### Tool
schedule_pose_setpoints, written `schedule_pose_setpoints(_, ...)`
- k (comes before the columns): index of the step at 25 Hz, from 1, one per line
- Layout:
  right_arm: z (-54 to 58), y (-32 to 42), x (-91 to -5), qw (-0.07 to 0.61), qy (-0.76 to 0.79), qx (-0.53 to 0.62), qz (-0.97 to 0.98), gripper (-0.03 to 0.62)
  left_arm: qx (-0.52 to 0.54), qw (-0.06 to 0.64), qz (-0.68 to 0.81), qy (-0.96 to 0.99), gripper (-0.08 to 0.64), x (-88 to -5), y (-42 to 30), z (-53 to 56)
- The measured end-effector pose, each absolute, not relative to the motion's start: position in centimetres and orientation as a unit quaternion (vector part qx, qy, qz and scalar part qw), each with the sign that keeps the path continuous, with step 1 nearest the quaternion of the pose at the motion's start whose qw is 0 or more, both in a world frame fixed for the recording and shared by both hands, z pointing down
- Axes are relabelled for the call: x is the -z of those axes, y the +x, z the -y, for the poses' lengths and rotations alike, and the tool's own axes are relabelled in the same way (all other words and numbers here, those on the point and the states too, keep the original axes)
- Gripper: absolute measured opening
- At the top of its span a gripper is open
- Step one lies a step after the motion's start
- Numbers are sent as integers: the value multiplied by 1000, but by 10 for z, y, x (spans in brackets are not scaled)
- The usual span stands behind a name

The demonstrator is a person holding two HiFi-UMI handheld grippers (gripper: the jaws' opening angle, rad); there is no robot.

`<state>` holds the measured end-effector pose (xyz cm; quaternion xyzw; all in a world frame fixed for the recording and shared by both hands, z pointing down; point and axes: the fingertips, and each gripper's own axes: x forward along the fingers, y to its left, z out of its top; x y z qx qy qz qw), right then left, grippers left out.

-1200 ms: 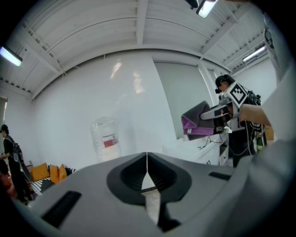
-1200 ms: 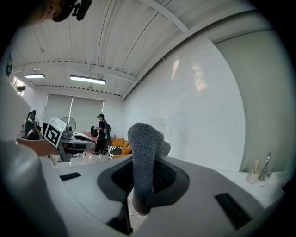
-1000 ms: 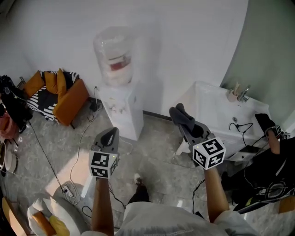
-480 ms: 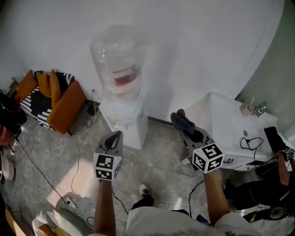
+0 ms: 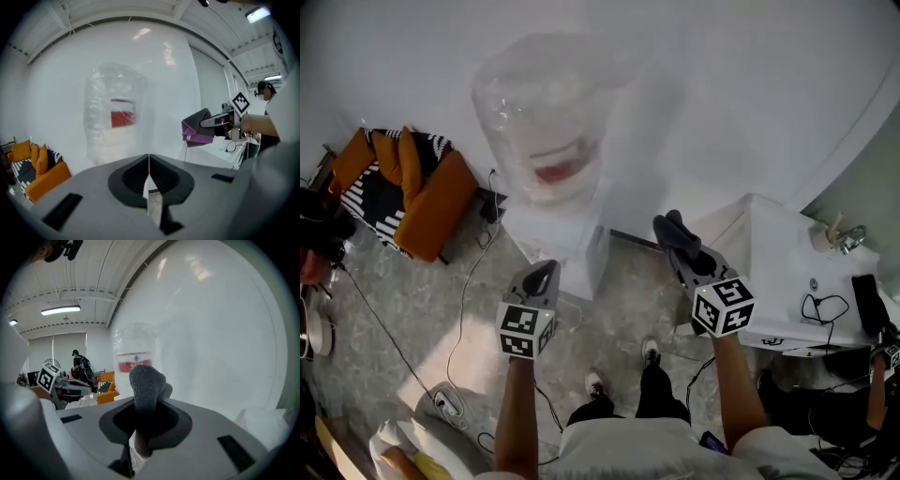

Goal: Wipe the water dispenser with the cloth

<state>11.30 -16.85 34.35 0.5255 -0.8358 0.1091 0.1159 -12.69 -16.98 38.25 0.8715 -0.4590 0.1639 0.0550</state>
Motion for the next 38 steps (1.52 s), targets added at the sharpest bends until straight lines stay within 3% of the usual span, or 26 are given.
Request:
schedule_pose_setpoints(20, 463, 86, -554, 176, 409, -255, 858, 64, -193, 155, 572, 782, 18, -478, -117, 293)
schedule_pose_setpoints(30, 488, 45, -591, 151, 401, -283, 858, 64, -199, 178, 575, 773, 18, -514, -113, 301)
schedule_pose_setpoints(38, 443, 20, -593, 145, 368, -298, 869, 64, -204, 180, 566, 778, 18, -517, -115, 291)
